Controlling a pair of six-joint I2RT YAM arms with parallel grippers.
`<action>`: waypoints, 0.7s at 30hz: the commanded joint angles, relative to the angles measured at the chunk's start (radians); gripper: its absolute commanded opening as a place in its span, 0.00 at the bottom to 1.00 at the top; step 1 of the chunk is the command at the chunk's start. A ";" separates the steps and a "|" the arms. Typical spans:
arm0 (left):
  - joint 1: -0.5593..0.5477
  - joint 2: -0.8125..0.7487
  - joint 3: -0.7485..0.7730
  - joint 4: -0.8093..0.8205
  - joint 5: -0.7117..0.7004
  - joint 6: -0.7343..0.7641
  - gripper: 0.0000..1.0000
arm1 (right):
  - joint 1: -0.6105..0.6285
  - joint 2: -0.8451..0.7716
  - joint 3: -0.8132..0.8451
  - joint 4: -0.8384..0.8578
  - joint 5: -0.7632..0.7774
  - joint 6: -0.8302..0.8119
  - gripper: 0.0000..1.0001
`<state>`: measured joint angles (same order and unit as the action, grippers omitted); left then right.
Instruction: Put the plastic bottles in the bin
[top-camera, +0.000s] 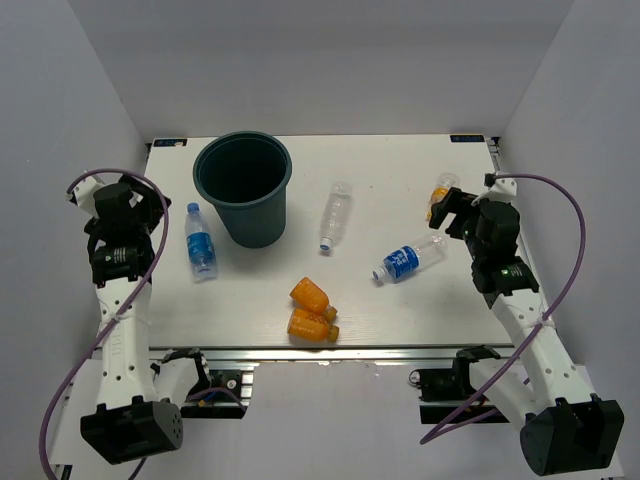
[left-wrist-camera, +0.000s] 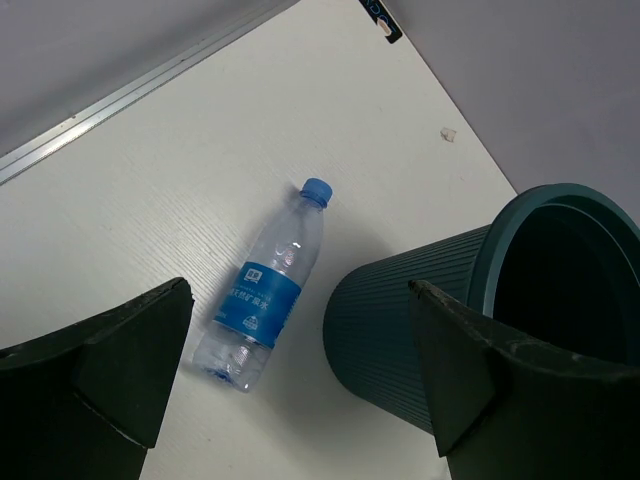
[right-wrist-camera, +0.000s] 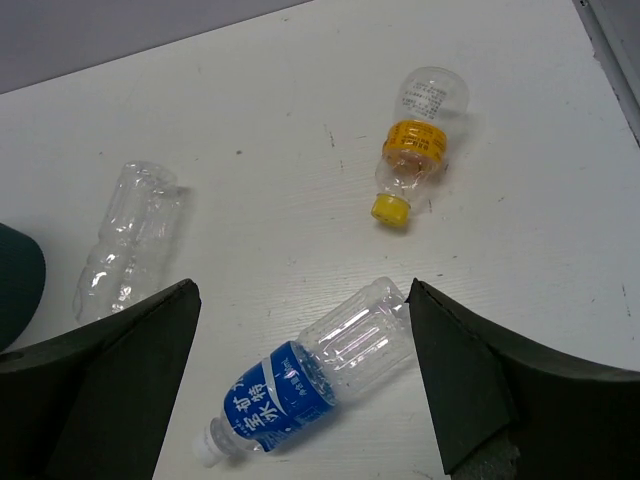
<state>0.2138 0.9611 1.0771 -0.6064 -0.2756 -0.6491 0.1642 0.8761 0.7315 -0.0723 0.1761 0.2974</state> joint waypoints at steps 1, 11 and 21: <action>-0.001 -0.039 -0.008 0.010 -0.024 -0.021 0.98 | 0.001 0.000 0.031 0.043 -0.039 -0.014 0.89; -0.001 -0.004 -0.052 0.069 -0.039 -0.058 0.98 | 0.001 0.020 0.046 0.003 -0.066 0.020 0.89; -0.001 0.028 -0.115 0.175 -0.094 -0.057 0.98 | 0.005 0.147 0.096 -0.293 -0.012 0.246 0.89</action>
<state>0.2138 0.9810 0.9756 -0.4999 -0.3664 -0.7048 0.1646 1.0157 0.8322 -0.2897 0.1616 0.4503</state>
